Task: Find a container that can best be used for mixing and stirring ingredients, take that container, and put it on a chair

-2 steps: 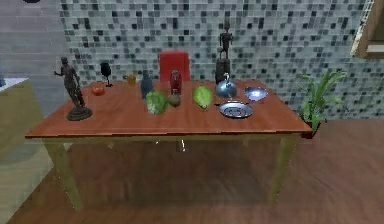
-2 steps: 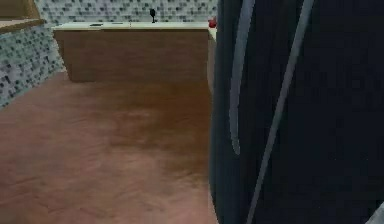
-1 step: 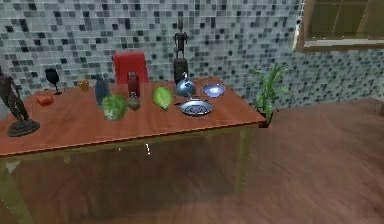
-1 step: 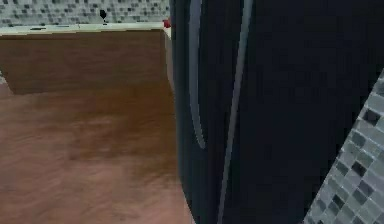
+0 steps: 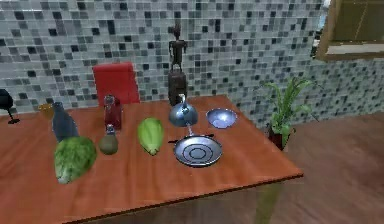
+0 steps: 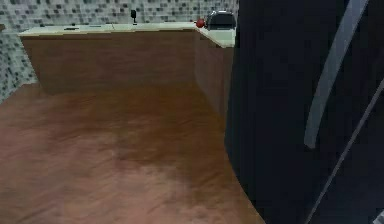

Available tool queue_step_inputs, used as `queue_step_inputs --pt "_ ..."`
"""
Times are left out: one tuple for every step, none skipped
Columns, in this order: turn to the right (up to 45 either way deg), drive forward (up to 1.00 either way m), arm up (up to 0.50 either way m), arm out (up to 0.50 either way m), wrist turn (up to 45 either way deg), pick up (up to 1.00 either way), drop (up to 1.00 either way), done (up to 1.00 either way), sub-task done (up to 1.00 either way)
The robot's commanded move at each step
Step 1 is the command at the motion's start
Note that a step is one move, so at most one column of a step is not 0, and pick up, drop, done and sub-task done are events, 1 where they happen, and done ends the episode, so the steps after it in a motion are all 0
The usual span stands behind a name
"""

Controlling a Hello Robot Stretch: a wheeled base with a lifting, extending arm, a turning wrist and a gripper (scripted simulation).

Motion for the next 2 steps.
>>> queue_step_inputs --pt "-45.0 0.00 0.00 0.00 0.0 0.00 0.00 0.00 0.00" --pt "-33.0 0.00 0.00 0.00 0.0 0.00 0.00 0.00 0.00"
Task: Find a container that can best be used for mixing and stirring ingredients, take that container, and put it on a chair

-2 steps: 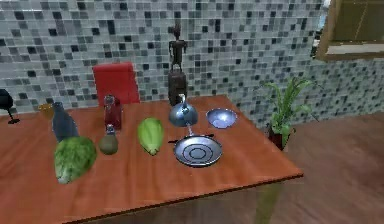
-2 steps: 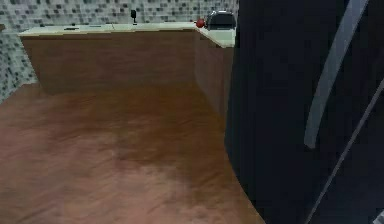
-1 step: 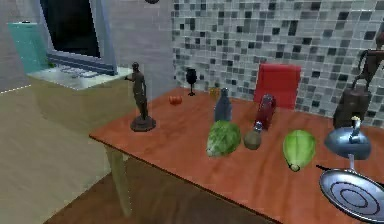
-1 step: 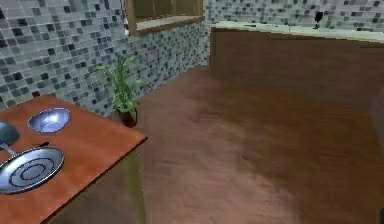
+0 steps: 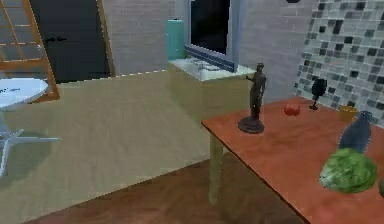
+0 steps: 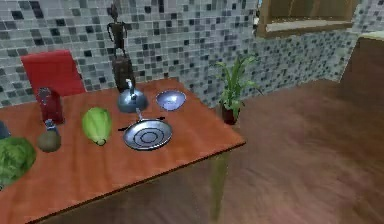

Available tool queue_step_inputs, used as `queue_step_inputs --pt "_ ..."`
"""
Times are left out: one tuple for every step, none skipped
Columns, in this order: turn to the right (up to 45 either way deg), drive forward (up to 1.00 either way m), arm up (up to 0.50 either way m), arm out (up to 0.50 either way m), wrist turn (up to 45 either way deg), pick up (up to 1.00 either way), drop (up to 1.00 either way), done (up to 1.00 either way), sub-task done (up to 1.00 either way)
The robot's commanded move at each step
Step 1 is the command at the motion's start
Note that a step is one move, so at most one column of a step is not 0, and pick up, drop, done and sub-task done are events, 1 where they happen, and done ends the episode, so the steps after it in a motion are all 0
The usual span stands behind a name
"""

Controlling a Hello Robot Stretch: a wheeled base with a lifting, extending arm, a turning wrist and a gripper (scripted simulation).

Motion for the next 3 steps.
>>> queue_step_inputs --pt "45.0 0.00 0.00 0.00 0.0 0.00 0.00 0.00 0.00" --pt "33.0 0.00 0.00 0.00 0.0 0.00 0.00 0.00 0.00" --pt "0.0 0.35 0.00 0.00 0.0 0.00 0.00 0.00 0.00"
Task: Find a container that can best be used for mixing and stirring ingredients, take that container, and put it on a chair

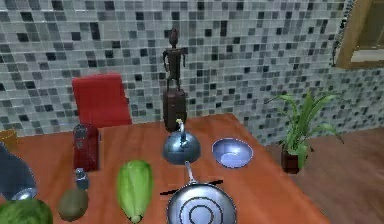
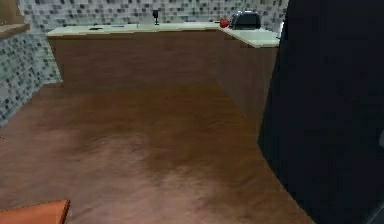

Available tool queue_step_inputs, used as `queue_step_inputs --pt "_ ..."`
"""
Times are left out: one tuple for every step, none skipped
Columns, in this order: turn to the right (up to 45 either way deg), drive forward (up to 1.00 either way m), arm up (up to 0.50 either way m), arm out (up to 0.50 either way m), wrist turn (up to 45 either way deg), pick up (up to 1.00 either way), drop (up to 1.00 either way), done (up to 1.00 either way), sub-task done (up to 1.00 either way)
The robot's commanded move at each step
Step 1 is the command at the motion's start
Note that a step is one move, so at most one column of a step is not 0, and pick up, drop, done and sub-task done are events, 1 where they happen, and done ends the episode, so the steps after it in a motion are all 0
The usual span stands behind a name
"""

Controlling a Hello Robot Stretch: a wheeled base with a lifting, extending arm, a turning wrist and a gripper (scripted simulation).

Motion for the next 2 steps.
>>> queue_step_inputs --pt "-45.0 0.00 0.00 0.00 0.0 0.00 0.00 0.00 0.00" --pt "-27.0 0.00 0.00 0.00 0.0 0.00 0.00 0.00 0.00"
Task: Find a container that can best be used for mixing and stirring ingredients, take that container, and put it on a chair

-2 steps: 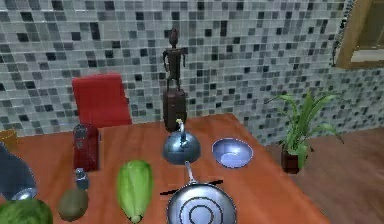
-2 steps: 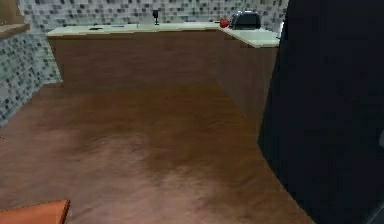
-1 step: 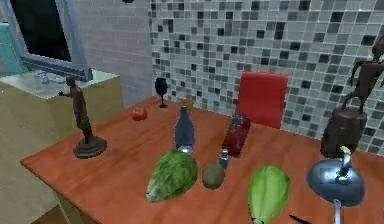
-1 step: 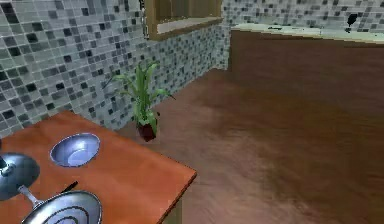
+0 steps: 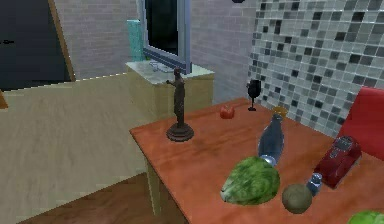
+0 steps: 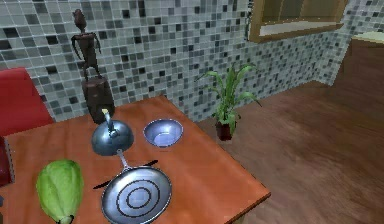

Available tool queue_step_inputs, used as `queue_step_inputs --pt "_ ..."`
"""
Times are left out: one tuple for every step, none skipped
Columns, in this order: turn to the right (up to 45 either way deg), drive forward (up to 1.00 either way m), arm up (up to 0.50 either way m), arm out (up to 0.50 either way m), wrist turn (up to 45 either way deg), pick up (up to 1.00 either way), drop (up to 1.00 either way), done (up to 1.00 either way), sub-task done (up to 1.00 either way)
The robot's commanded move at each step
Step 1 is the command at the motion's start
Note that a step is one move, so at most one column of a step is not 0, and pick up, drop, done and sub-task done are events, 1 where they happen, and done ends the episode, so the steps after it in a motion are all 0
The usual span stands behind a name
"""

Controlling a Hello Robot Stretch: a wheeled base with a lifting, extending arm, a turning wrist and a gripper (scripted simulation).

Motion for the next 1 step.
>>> queue_step_inputs --pt "0.0 0.00 0.50 0.00 0.0 0.00 0.00 0.00 0.00"
